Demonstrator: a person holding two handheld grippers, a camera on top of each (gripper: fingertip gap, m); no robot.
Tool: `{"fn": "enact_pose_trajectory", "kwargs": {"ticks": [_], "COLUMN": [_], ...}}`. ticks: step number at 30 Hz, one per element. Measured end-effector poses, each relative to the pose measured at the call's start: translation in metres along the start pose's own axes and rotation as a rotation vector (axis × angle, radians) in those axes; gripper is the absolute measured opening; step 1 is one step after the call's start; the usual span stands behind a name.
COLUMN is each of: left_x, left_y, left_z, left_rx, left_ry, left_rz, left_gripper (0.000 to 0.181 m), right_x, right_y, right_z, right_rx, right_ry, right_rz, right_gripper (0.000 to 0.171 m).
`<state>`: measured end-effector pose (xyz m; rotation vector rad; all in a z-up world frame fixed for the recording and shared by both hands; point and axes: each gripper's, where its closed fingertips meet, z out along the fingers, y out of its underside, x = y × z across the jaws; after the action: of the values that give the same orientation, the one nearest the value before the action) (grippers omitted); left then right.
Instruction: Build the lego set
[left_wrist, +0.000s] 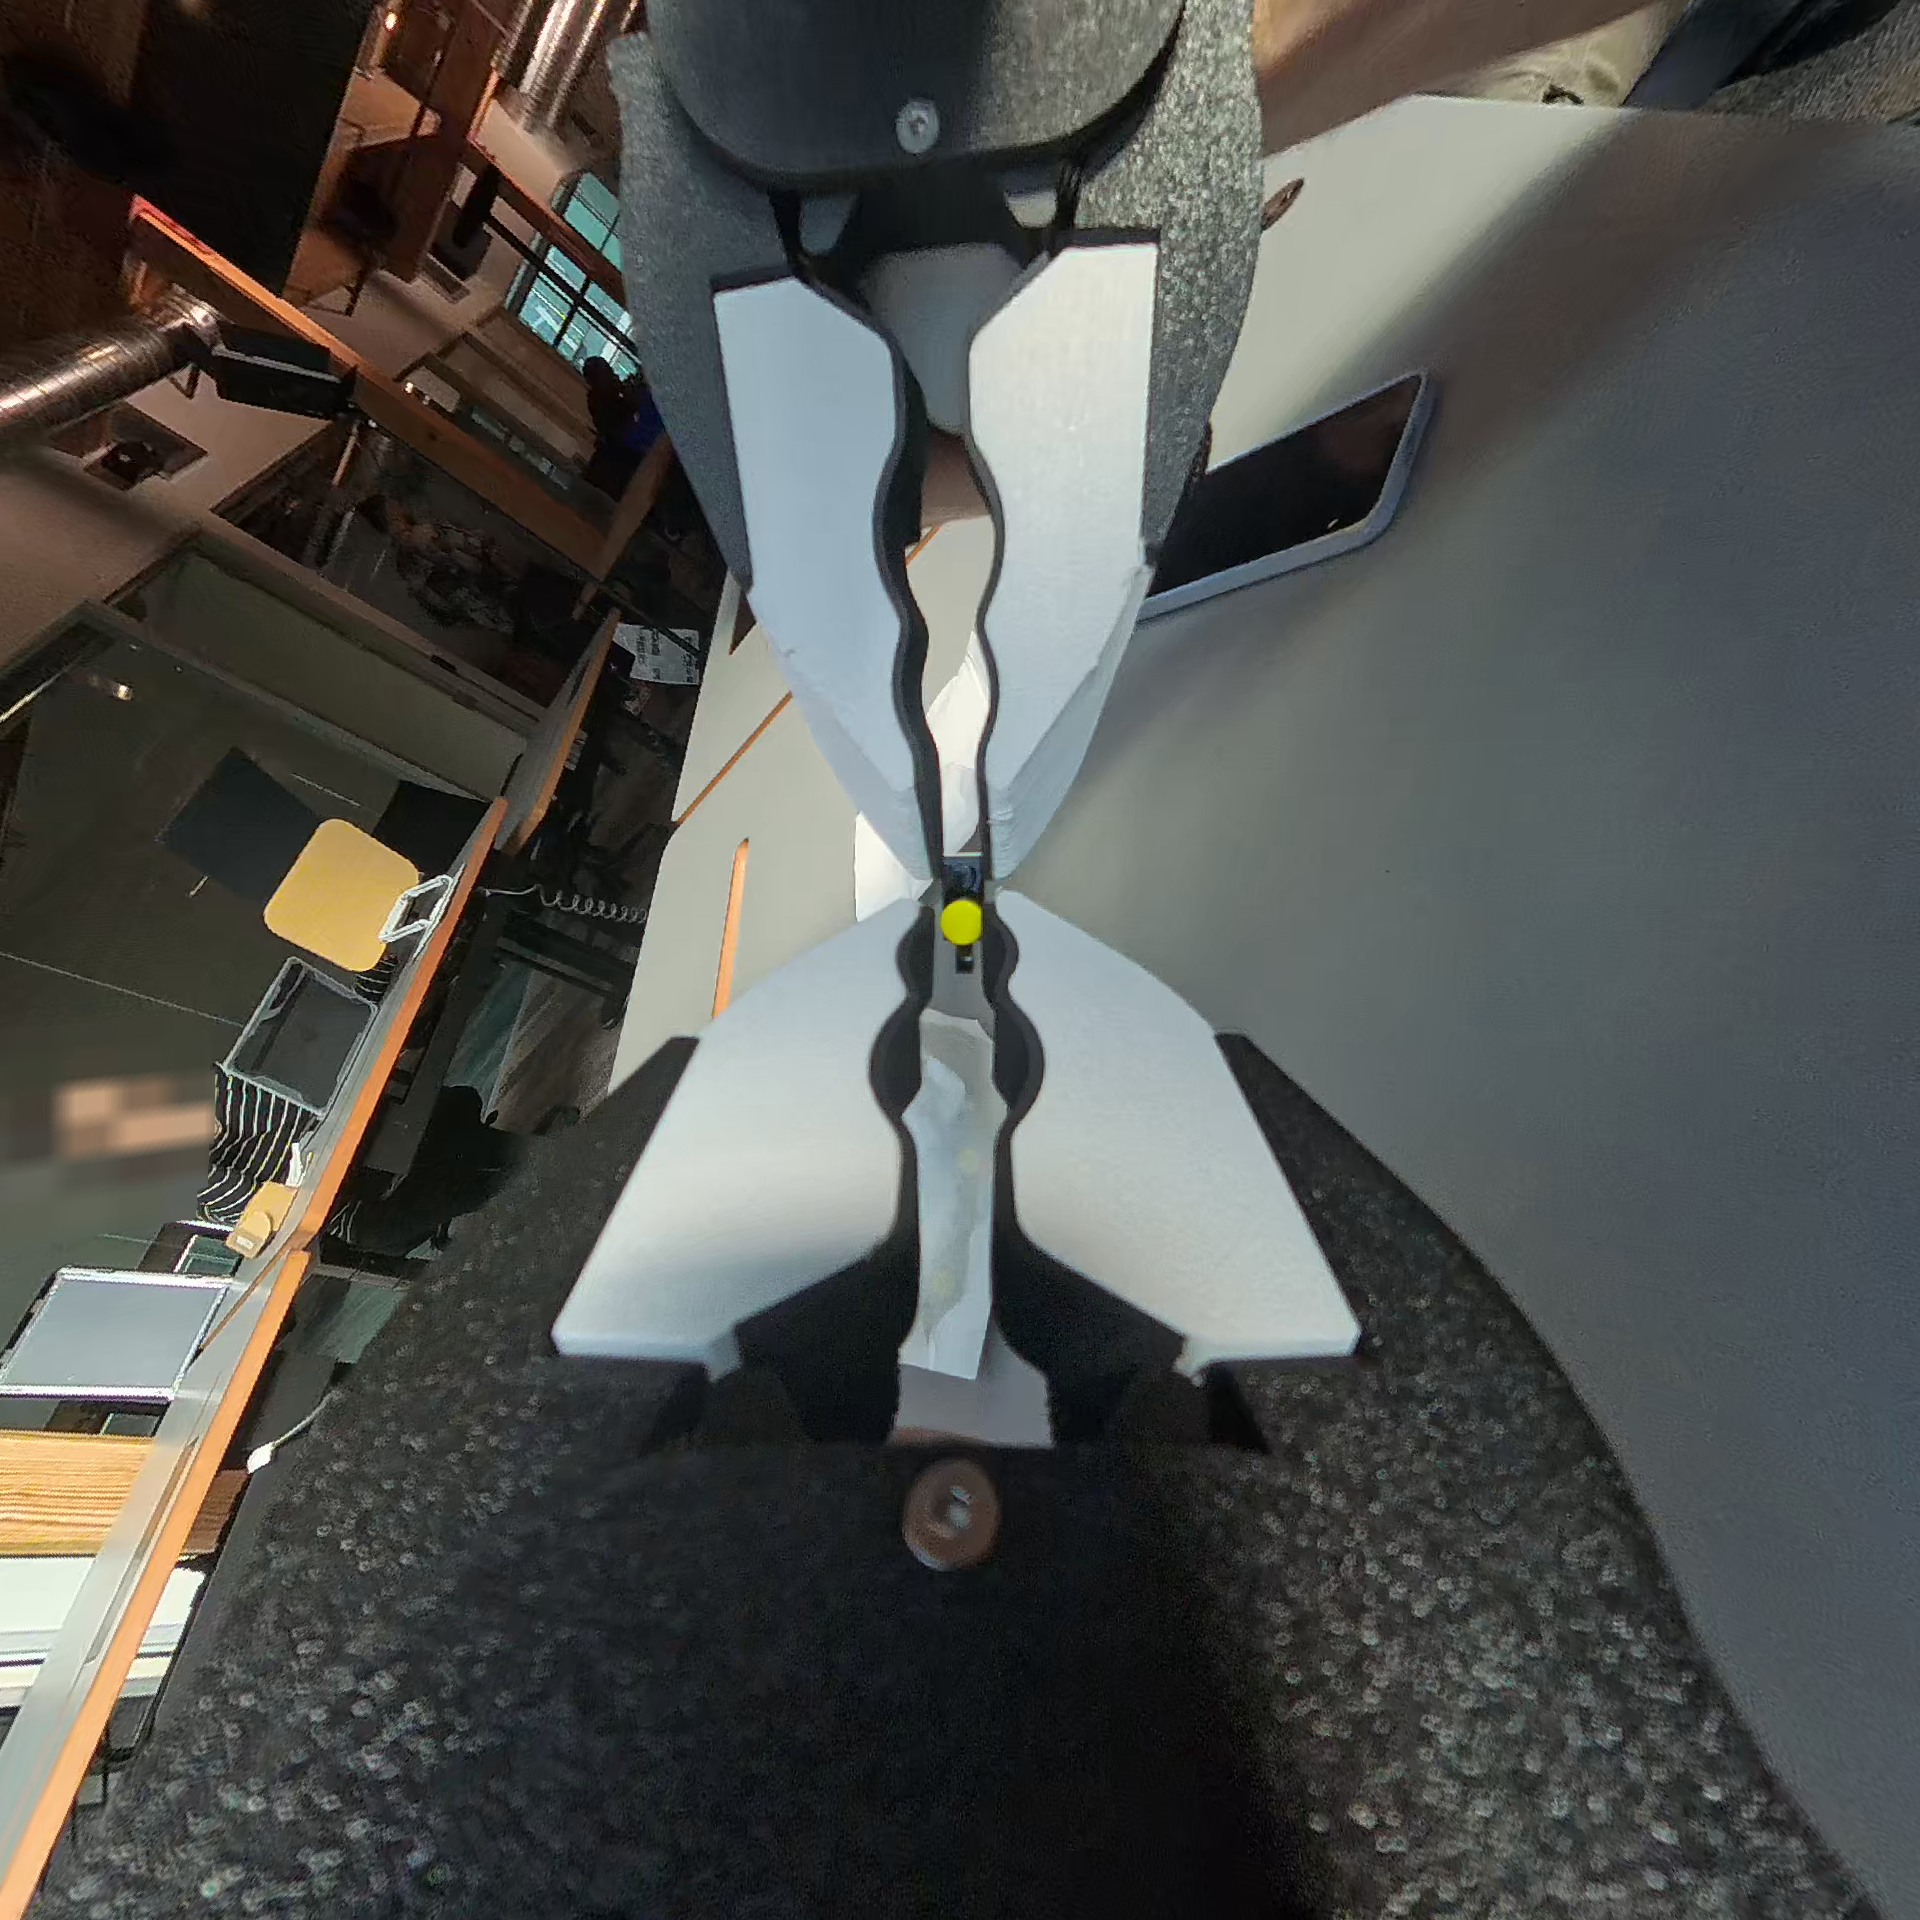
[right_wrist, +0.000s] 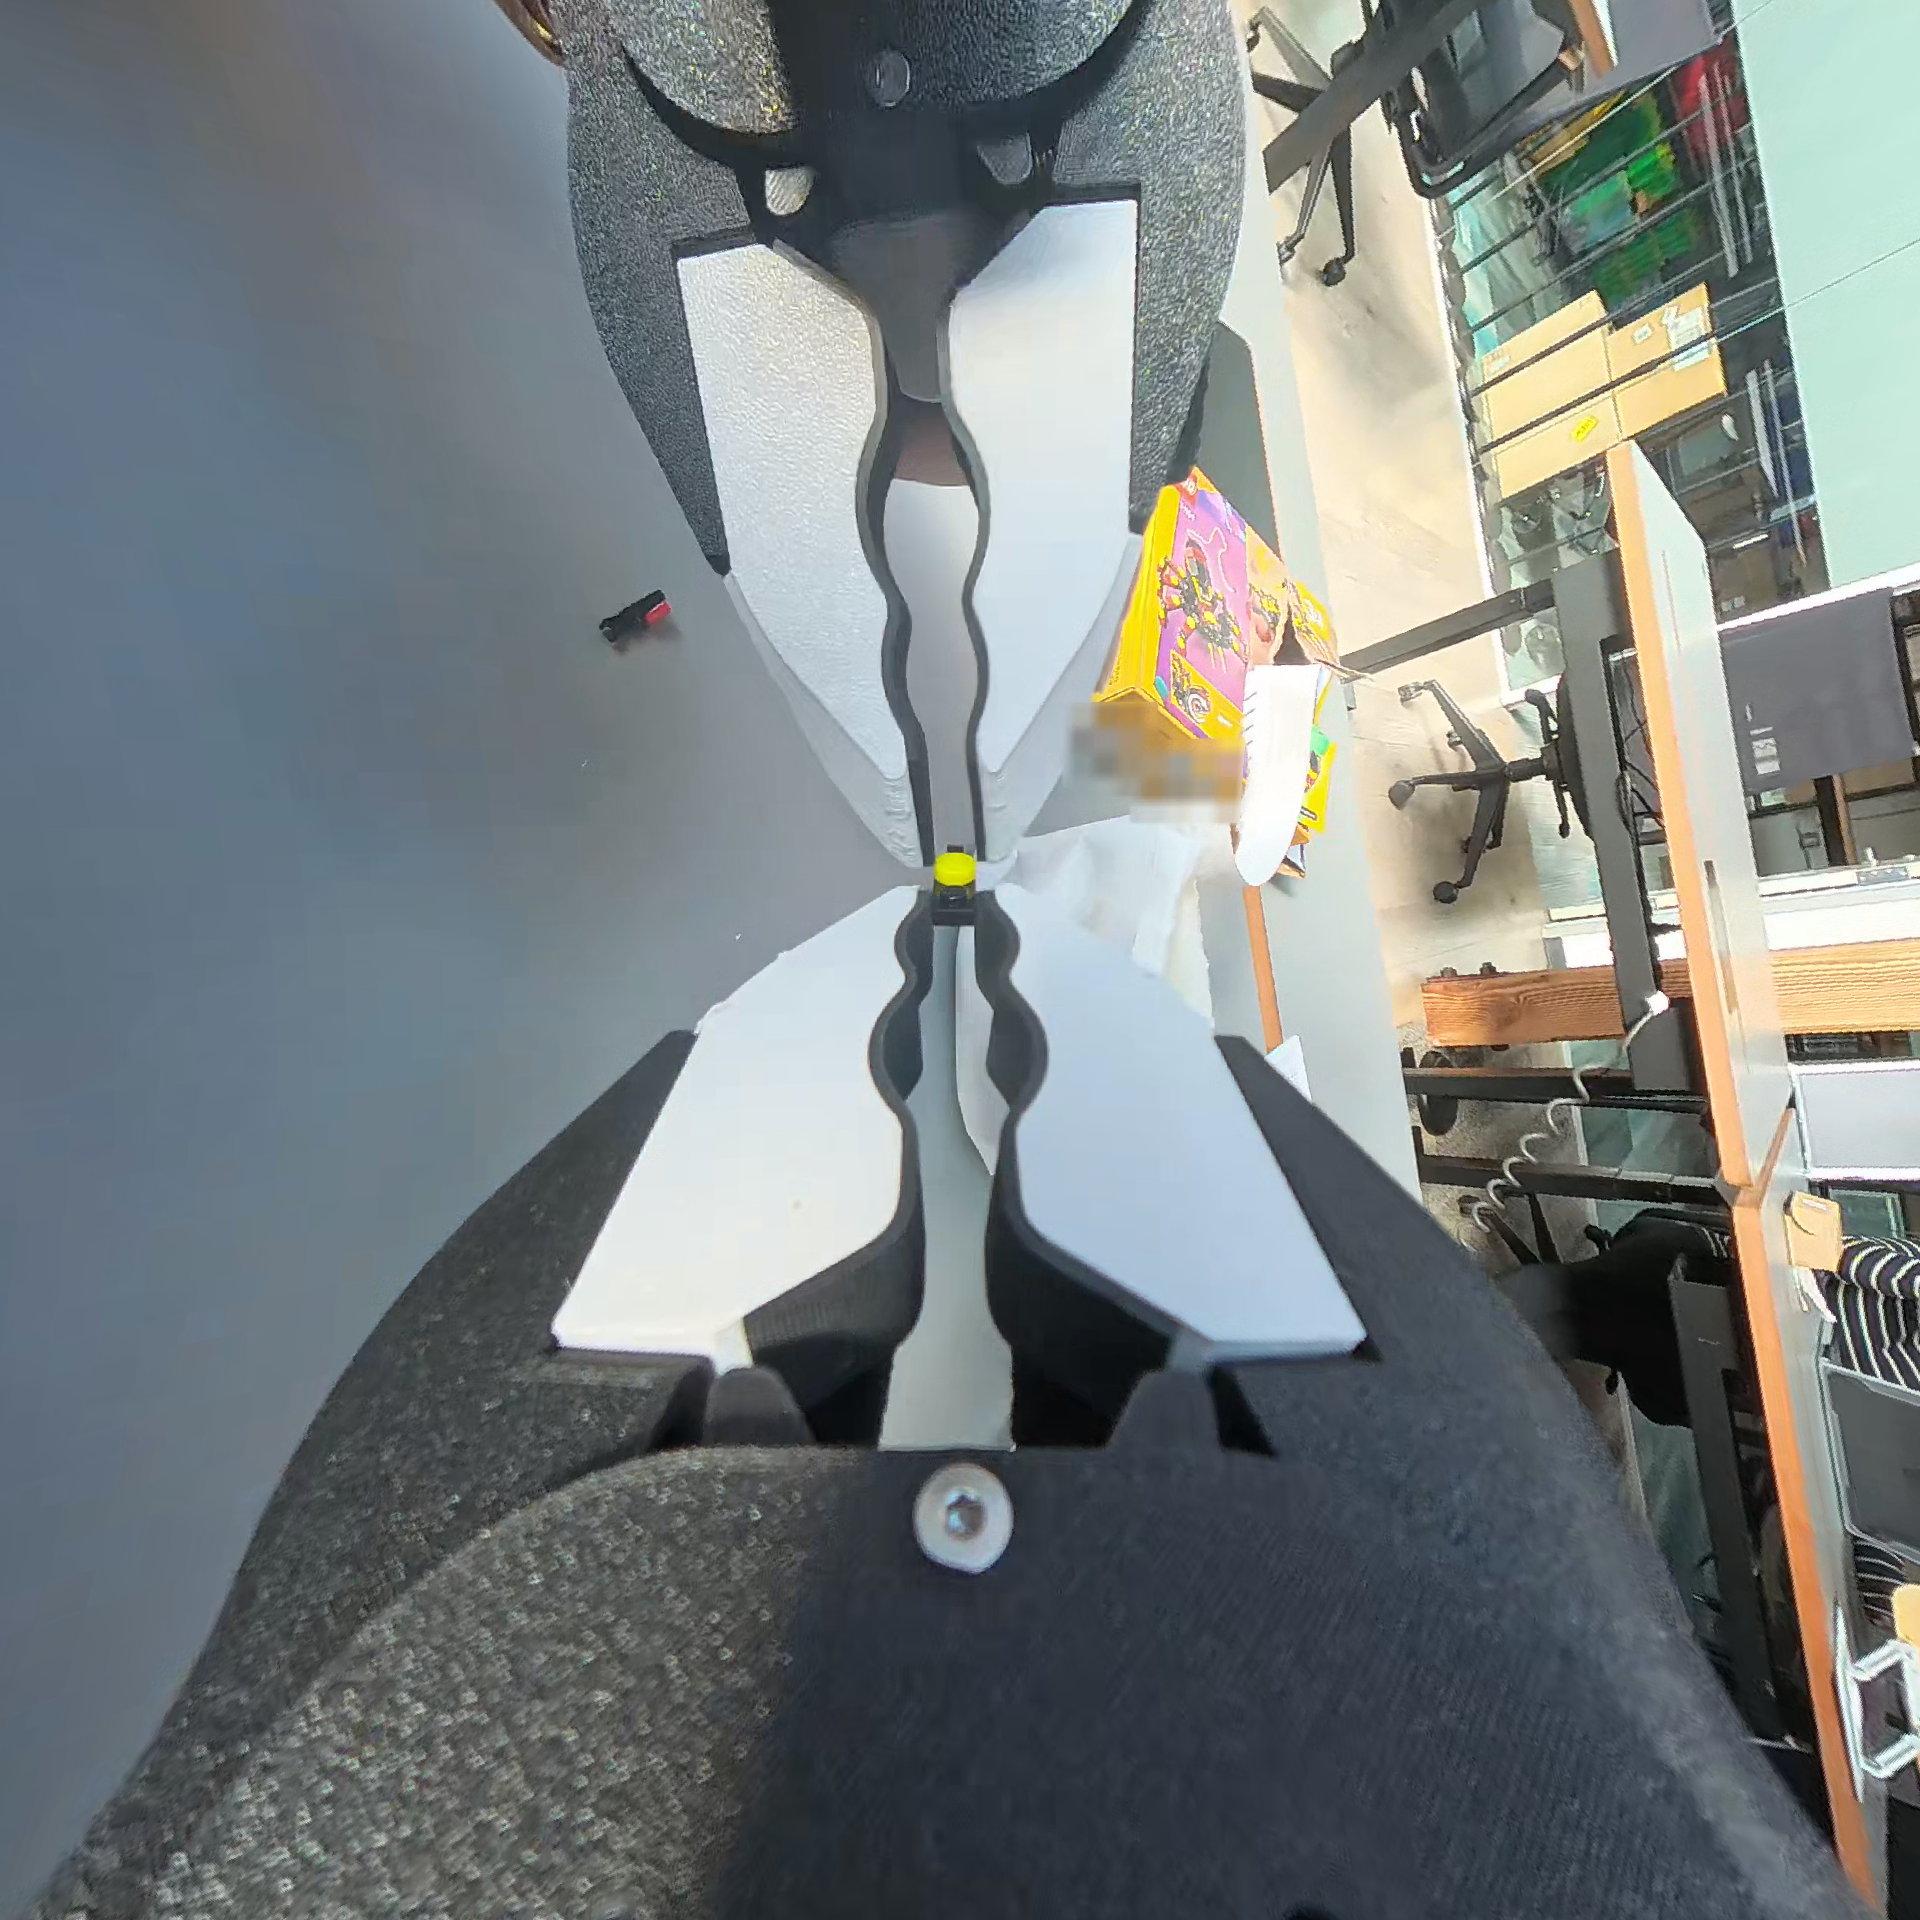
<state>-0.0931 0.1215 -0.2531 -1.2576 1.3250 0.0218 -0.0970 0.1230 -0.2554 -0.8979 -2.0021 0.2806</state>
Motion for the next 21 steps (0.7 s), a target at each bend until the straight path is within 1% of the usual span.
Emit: {"fn": "enact_pose_trajectory", "kwargs": {"ticks": [4,8,10,21], "left_x": [0.0003,-0.0015,0.0001,0.0029], "left_y": [-0.0014,-0.0021,-0.0001,0.0043], "left_z": [0.0009,0.0005,0.0009,0.0027], "left_rx": [-0.012,-0.022,-0.033,-0.060], "left_ry": [0.007,-0.012,-0.004,-0.007], "left_rz": [0.005,0.021,0.019,0.036], "left_gripper": [0.000,0.009,0.010,0.008], "right_x": [0.0009,0.0009,0.0009,-0.0033], "right_y": [-0.0007,-0.0005,-0.0010,-0.0012], "right_z": [0.0001,-0.0007,-0.0013,0.0009], "right_rx": [-0.031,-0.045,-0.041,-0.045], "right_ry": [0.005,0.005,0.002,-0.017], "right_rz": [-0.029,-0.042,-0.038,-0.024], "right_gripper": [0.007,0.007,0.007,0.007]}}
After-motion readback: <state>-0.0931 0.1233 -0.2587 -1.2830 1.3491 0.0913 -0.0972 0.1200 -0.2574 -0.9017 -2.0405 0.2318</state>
